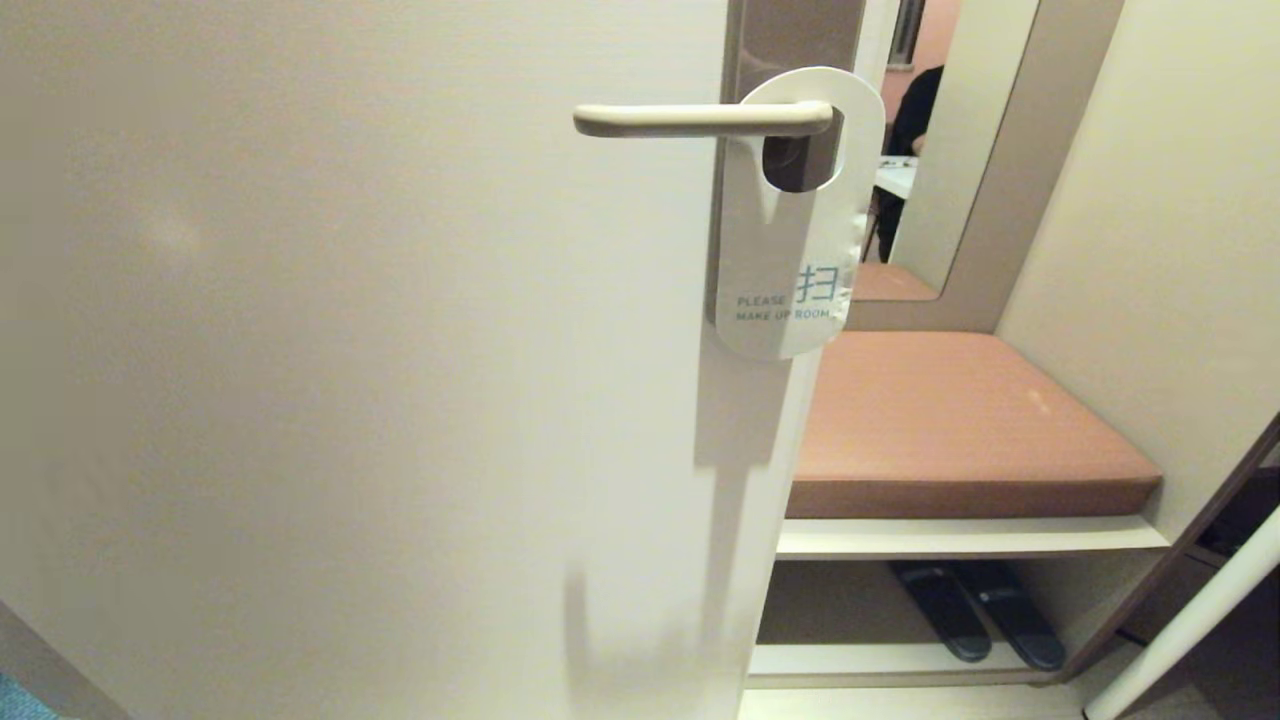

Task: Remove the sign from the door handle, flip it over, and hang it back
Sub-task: Take down the sign

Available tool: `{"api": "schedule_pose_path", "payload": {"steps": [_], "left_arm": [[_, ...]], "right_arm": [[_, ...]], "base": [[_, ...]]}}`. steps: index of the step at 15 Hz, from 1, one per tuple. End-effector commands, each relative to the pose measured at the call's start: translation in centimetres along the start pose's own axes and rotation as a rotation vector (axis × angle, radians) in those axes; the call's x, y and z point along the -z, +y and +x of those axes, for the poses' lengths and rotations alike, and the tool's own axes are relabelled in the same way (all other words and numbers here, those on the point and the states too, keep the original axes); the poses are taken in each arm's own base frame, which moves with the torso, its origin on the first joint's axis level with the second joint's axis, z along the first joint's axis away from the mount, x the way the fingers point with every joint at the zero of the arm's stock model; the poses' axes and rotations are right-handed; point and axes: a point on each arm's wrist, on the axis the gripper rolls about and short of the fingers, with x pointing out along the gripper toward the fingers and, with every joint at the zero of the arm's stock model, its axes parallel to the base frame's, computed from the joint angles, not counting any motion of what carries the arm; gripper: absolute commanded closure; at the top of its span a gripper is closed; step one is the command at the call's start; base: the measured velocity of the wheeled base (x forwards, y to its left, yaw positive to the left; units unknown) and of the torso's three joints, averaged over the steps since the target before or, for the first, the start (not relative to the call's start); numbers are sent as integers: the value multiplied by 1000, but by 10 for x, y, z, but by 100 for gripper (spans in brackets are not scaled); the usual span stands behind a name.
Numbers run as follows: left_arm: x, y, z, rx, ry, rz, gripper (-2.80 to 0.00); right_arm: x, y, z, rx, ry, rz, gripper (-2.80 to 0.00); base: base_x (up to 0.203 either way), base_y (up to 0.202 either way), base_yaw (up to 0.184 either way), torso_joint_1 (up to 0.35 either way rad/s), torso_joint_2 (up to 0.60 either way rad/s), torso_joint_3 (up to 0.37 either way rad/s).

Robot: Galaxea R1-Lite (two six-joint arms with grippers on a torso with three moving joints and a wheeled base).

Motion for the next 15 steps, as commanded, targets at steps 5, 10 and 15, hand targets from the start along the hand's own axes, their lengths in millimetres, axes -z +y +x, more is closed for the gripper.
{"api": "schedule_pose_path", "payload": {"steps": [5, 10, 15], "left_arm": [[0, 0, 0, -1, 0, 0, 0], [0, 0, 0, 0, 0, 0, 0], [0, 0, 0, 0, 0, 0, 0]], "right_arm": [[-39, -5, 88, -239, 84, 23, 0], [-46, 3, 104, -733, 83, 50, 0], [-39, 11, 129, -1204, 131, 117, 0]], "base": [[0, 0, 0, 0, 0, 0], [0, 0, 0, 0, 0, 0], [0, 0, 0, 0, 0, 0]]}}
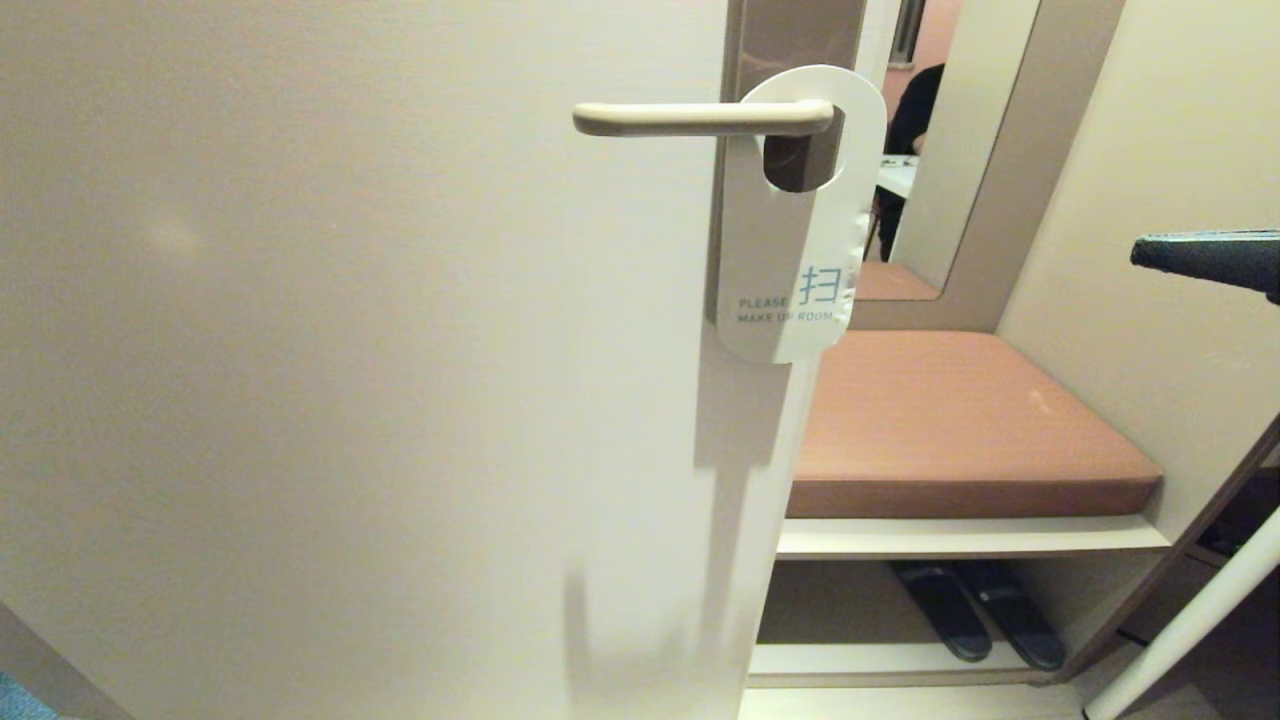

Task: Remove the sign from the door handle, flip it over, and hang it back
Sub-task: Take down the sign

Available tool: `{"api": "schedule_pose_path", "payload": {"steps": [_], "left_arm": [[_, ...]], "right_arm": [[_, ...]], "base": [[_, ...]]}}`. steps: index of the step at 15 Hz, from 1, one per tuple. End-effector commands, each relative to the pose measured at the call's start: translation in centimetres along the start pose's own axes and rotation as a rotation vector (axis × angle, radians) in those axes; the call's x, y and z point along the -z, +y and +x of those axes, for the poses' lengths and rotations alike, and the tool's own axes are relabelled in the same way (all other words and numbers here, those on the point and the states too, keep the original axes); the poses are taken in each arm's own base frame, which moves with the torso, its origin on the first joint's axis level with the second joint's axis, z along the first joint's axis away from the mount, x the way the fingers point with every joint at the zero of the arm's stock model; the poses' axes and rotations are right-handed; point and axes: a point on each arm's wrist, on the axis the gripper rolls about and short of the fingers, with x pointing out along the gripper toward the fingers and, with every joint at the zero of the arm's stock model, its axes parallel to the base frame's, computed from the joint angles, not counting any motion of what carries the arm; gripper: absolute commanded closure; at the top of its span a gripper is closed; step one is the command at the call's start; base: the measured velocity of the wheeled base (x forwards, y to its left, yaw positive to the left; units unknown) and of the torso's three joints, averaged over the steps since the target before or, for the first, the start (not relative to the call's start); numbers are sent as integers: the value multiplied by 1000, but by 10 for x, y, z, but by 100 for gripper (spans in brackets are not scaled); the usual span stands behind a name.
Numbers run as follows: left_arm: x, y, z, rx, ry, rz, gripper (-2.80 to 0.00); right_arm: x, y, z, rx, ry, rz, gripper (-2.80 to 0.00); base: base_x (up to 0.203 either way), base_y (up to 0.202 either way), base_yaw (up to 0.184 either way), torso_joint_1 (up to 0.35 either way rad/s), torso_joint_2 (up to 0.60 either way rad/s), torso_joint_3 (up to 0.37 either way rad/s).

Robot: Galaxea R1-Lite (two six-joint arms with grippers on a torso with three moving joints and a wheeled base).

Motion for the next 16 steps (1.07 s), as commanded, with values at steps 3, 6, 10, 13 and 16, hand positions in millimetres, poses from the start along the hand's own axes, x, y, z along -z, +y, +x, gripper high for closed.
{"api": "schedule_pose_path", "payload": {"steps": [3, 6, 10, 13, 16], "left_arm": [[0, 0, 0, 0, -1, 1, 0], [0, 0, 0, 0, -1, 1, 0], [0, 0, 0, 0, -1, 1, 0], [0, 0, 0, -1, -1, 1, 0], [0, 0, 0, -1, -1, 1, 0]], "right_arm": [[1, -23, 20, -208, 22, 41, 0], [1, -44, 31, -265, 28, 66, 0], [3, -69, 42, -307, 35, 96, 0], [3, -79, 47, -341, 35, 104, 0], [6, -81, 48, -372, 35, 116, -280]], "base": [[0, 0, 0, 0, 0, 0], [0, 0, 0, 0, 0, 0], [0, 0, 0, 0, 0, 0], [0, 0, 0, 0, 0, 0], [0, 0, 0, 0, 0, 0]]}}
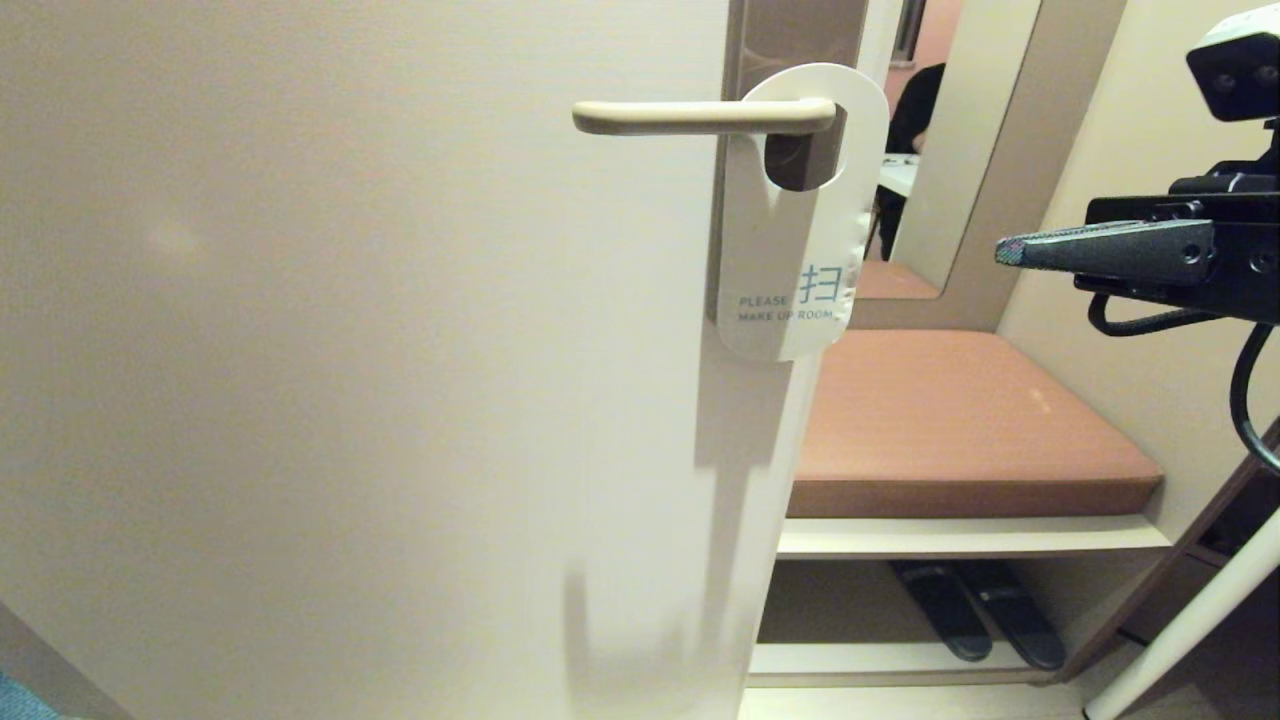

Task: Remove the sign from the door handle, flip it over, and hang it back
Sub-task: Take down the sign

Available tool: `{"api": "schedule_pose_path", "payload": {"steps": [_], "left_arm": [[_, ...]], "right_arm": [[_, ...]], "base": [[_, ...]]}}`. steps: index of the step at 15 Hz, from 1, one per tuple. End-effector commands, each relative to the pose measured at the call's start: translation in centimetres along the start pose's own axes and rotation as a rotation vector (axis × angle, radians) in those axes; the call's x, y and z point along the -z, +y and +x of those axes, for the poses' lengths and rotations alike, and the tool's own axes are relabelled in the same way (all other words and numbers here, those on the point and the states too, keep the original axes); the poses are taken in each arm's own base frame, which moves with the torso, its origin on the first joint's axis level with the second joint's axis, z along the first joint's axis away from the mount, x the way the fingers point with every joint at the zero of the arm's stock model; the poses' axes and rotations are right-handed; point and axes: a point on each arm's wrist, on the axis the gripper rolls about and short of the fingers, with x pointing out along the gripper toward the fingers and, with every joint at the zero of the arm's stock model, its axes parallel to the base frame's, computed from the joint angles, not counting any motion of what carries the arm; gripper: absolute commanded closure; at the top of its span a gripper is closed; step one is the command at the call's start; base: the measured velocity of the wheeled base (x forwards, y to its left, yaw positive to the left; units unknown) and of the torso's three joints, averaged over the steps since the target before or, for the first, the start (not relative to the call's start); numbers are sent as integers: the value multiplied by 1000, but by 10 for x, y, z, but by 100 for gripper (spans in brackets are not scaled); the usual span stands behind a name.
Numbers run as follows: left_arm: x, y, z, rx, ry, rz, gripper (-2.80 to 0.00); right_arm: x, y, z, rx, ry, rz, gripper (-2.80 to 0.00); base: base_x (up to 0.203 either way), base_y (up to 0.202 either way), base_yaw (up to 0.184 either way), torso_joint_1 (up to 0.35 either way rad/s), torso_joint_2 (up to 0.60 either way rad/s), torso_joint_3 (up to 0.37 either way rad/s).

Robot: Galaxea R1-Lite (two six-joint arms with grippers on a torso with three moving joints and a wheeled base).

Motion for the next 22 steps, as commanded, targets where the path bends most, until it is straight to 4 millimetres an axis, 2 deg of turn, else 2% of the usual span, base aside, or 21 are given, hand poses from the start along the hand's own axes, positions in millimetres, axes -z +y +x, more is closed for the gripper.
{"api": "schedule_pose_path", "payload": {"steps": [1, 13, 18, 22], "left_arm": [[0, 0, 0, 0, -1, 0, 0], [0, 0, 0, 0, -1, 0, 0], [0, 0, 0, 0, -1, 0, 0], [0, 0, 0, 0, -1, 0, 0]], "right_arm": [[3, -4, 1, -15, 2, 15, -280], [23, -23, 13, -13, 21, -162, -280], [25, -41, 19, -27, 20, -187, -280], [23, -58, 32, -59, 25, -192, -280]], "base": [[0, 0, 0, 0, 0, 0], [0, 0, 0, 0, 0, 0], [0, 0, 0, 0, 0, 0], [0, 0, 0, 0, 0, 0]]}}
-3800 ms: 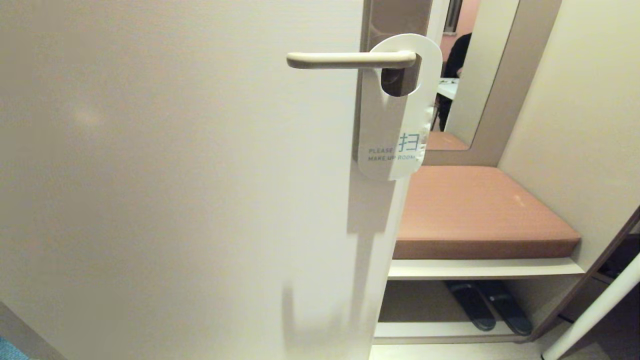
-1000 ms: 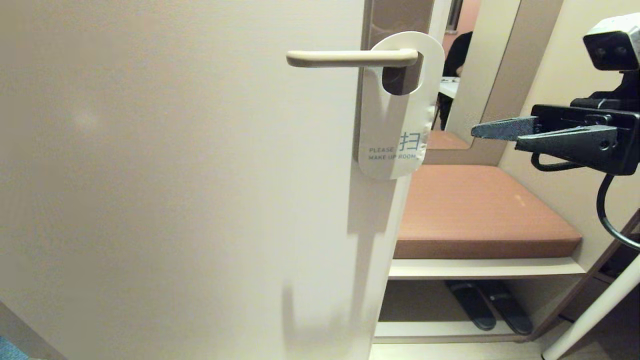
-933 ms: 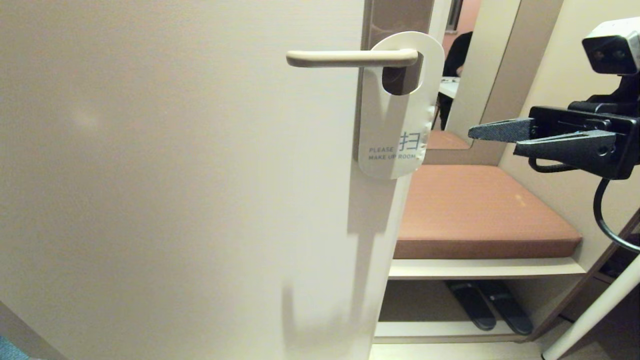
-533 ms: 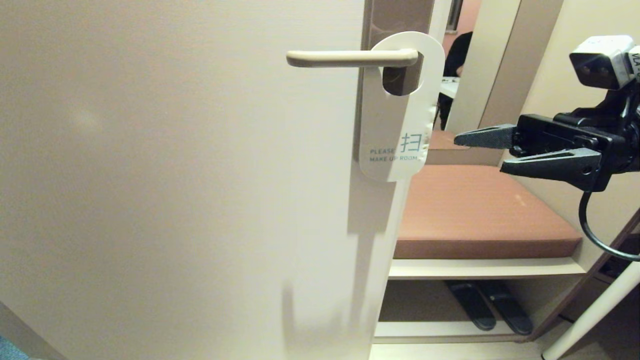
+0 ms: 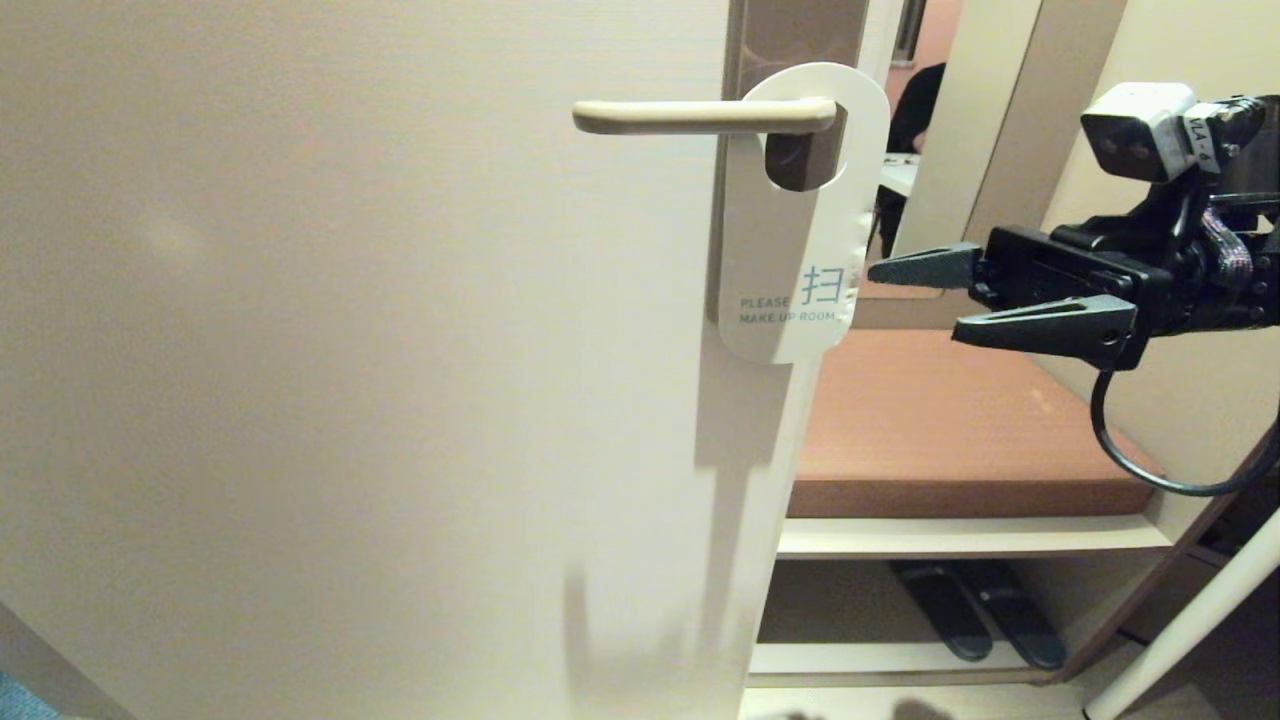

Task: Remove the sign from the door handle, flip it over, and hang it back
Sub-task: Take down the sign

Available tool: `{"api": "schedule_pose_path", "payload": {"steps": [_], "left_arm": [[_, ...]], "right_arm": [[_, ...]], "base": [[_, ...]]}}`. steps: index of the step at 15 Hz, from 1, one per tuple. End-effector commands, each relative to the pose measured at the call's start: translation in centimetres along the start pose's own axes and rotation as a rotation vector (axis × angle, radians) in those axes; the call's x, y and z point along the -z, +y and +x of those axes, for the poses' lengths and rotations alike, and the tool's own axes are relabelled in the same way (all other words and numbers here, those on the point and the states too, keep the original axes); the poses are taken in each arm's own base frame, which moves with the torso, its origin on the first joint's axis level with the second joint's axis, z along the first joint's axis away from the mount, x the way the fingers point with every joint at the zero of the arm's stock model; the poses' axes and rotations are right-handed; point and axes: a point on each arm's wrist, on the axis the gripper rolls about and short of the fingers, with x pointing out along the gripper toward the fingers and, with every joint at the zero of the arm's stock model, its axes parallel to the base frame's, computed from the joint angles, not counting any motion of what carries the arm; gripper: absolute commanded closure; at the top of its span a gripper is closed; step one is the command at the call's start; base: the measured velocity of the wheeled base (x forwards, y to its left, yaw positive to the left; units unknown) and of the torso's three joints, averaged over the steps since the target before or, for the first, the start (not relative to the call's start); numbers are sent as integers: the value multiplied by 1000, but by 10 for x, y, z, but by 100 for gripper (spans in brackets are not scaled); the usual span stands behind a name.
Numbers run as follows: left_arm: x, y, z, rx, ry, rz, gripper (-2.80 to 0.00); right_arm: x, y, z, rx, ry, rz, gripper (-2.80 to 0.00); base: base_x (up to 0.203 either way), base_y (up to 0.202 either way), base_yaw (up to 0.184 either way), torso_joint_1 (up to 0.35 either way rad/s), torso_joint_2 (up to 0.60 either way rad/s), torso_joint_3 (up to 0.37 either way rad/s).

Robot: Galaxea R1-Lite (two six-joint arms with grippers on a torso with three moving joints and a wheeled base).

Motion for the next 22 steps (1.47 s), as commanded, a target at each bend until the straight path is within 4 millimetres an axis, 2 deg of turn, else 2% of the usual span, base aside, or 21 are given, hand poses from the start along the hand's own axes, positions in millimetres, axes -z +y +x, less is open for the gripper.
{"api": "schedule_pose_path", "payload": {"steps": [1, 5, 12, 22], "left_arm": [[0, 0, 0, 0, -1, 0, 0], [0, 0, 0, 0, -1, 0, 0], [0, 0, 0, -1, -1, 0, 0], [0, 0, 0, 0, -1, 0, 0]], "right_arm": [[3, -15, 9, -28, 0, 4, -280], [1, -32, 15, -39, -1, -11, -280], [7, -48, 17, -40, 0, 0, -280], [4, -43, 39, -101, 5, -4, -280]], "base": [[0, 0, 0, 0, 0, 0], [0, 0, 0, 0, 0, 0], [0, 0, 0, 0, 0, 0], [0, 0, 0, 0, 0, 0]]}}
